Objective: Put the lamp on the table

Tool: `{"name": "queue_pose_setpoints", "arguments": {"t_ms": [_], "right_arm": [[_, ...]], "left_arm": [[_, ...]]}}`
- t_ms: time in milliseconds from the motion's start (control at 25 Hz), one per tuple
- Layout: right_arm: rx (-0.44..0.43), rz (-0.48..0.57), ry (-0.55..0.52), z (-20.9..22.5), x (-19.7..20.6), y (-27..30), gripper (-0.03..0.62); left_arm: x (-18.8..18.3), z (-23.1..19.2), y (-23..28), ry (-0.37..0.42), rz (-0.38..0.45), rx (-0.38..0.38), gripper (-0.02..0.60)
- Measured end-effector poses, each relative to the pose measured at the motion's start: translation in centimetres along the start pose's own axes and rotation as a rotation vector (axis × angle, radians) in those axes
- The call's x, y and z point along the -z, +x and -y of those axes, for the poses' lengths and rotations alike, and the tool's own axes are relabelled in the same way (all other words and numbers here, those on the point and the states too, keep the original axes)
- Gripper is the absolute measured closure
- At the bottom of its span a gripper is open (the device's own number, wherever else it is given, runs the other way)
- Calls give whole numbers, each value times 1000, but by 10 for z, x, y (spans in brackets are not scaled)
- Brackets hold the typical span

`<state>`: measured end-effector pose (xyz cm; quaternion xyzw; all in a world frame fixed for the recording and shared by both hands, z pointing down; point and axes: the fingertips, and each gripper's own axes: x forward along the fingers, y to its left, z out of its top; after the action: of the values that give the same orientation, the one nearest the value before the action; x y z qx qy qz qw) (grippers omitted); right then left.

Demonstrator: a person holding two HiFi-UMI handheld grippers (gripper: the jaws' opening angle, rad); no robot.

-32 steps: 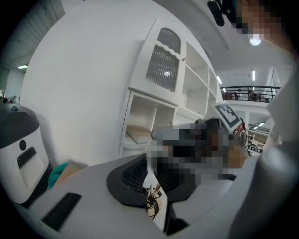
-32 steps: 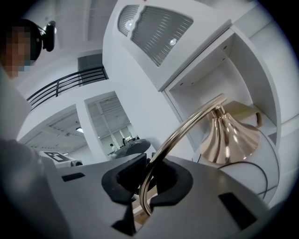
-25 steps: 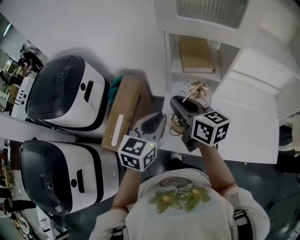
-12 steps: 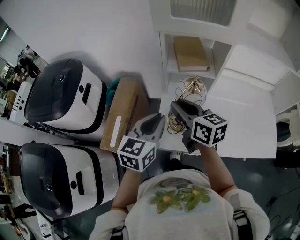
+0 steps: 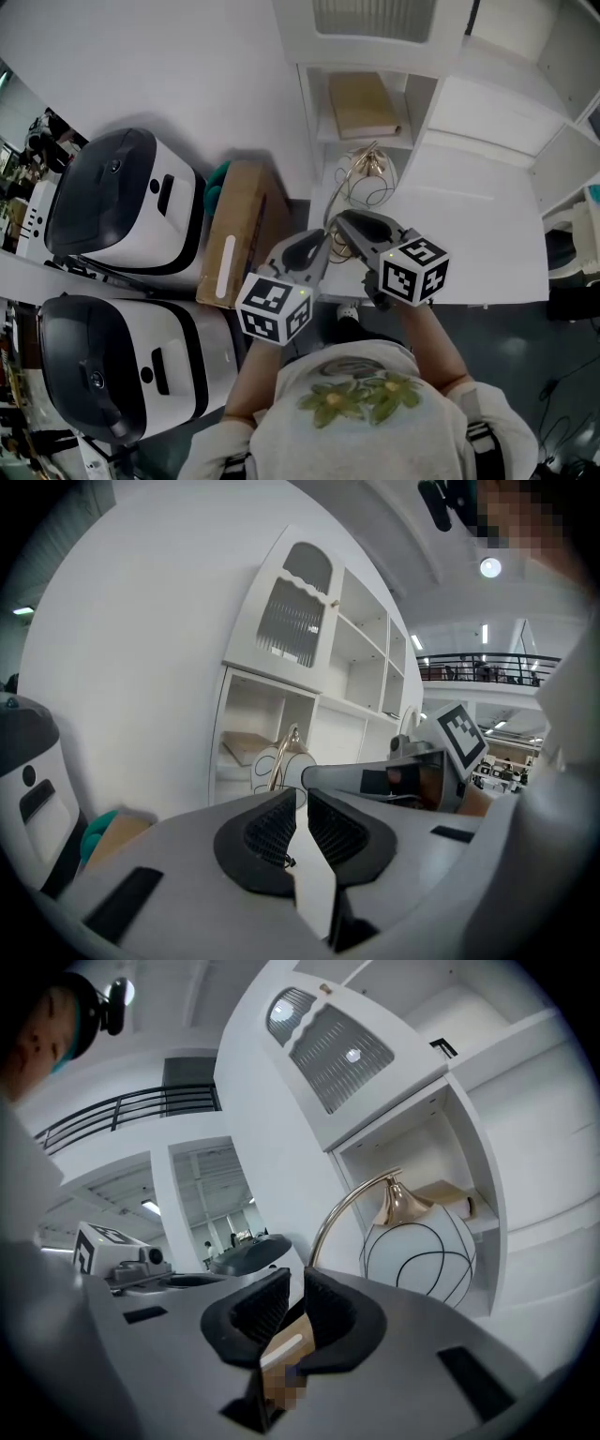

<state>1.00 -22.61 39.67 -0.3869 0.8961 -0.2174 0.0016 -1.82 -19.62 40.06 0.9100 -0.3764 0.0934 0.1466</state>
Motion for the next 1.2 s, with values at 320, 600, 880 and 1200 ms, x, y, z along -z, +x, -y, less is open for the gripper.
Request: {"name": "queue_pose_setpoints", "arguments": {"t_ms": [320, 600, 880, 1200], "right_arm": [[-45, 73, -14, -26, -2, -36, 550], [-1, 104, -62, -37, 4, -66, 563], [23, 92, -137, -55, 17, -82, 563], [74, 81, -123, -57, 31, -98, 563]], "left_arm": [[10, 28, -2, 6, -12, 45, 520], [20, 53, -8, 13, -22, 97, 520], [29, 70, -17, 21, -34, 136, 520], [37, 83, -24, 25, -42, 163, 520]]}}
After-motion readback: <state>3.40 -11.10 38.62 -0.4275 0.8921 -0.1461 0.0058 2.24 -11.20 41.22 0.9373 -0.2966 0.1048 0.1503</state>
